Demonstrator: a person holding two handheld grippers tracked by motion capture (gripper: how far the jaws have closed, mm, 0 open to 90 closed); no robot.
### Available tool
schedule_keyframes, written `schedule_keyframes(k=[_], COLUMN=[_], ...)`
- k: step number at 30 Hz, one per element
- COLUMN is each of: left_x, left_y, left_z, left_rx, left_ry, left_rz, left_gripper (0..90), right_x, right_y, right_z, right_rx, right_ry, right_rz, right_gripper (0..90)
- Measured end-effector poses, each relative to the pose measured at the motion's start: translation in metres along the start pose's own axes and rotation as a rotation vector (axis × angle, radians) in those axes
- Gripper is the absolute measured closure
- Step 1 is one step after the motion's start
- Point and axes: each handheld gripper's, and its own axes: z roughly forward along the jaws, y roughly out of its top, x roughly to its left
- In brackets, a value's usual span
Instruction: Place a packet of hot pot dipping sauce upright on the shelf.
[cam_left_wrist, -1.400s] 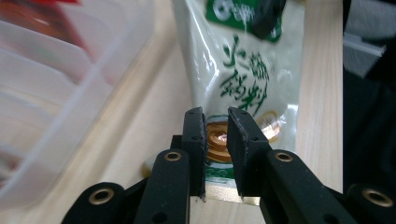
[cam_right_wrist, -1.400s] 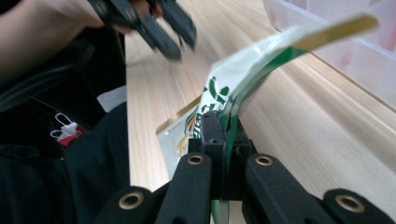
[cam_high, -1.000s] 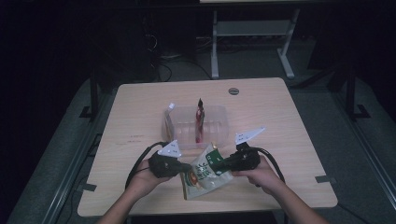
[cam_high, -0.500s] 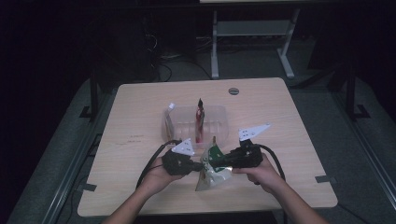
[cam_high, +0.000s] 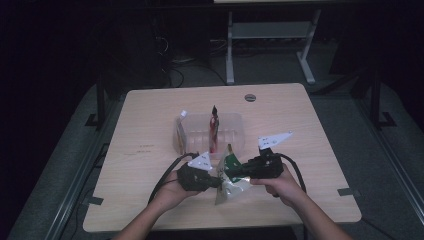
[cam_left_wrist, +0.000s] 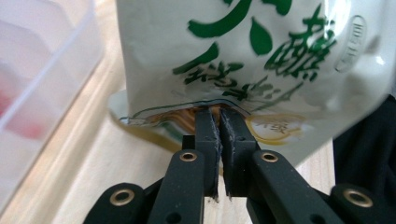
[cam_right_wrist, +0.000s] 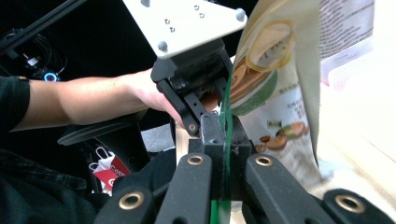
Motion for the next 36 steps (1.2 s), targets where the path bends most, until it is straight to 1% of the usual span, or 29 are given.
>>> schedule_keyframes(k=[2,4,6,7,8,12,14,16,18,19,21,22,23,24,29,31,33,36], left_x=[0.003,0.005,0.005,0.005,0.006,0.008,0.011,0.012,0.014,0.014,0.017,0.018,0.019,0.019,0.02,0.019,0.02,0.02], left_y=[-0.001,-0.002,-0.003,-0.004,-0.004,-0.009,-0.012,-0.016,-0.022,-0.023,-0.028,-0.03,-0.031,-0.032,-0.033,-0.033,-0.034,-0.034], left_z=[-0.005,-0.009,-0.012,-0.013,-0.014,-0.02,-0.023,-0.024,-0.027,-0.028,-0.03,-0.031,-0.032,-0.032,-0.032,-0.031,-0.03,-0.029], left_rx=[-0.008,-0.014,-0.016,-0.016,-0.019,-0.022,-0.017,-0.01,-0.008,-0.006,0.0,0.002,0.004,0.008,0.015,0.013,0.014,0.018], left_ry=[-0.001,-0.001,0.0,-0.001,0.005,0.011,0.012,0.009,0.014,0.015,0.013,0.02,0.023,0.022,0.02,0.017,0.017,0.016], left_rz=[-0.008,-0.005,-0.01,-0.021,-0.021,-0.045,-0.047,-0.06,-0.084,-0.093,-0.121,-0.128,-0.124,-0.136,-0.132,-0.145,-0.14,-0.138], left_gripper=[84.2,82.6,80.2,79.2,78.8,74.9,71.1,63.8,59.4,55.9,52.4,51.4,50.3,49.9,48.3,47.2,46.0,44.6], right_x=[0.0,0.0,0.001,0.001,0.001,0.003,0.004,0.005,0.006,0.006,0.006,0.006,0.004,0.005,0.005,0.005,0.004,0.001], right_y=[0.0,0.001,0.002,0.003,0.003,0.004,0.006,0.008,0.009,0.011,0.012,0.012,0.014,0.014,0.023,0.027,0.032,0.035], right_z=[-0.002,-0.004,-0.006,-0.006,-0.007,-0.009,-0.011,-0.015,-0.018,-0.02,-0.023,-0.025,-0.027,-0.029,-0.04,-0.045,-0.049,-0.053], right_rx=[-0.006,-0.011,-0.017,-0.02,-0.022,-0.027,-0.034,-0.045,-0.051,-0.058,-0.071,-0.074,-0.083,-0.084,-0.121,-0.136,-0.149,-0.158], right_ry=[-0.01,-0.018,-0.021,-0.024,-0.026,-0.036,-0.04,-0.045,-0.049,-0.053,-0.064,-0.069,-0.077,-0.081,-0.099,-0.109,-0.122,-0.136], right_rz=[-0.004,-0.004,-0.008,-0.01,-0.014,-0.02,-0.024,-0.031,-0.031,-0.037,-0.04,-0.032,-0.045,-0.04,-0.051,-0.056,-0.061,-0.065], right_gripper=[90.0,90.0,90.0,90.0,90.0,90.0,90.0,90.0,90.0,90.0,90.0,90.0,90.0,90.0,90.0,90.0,90.0,90.0])
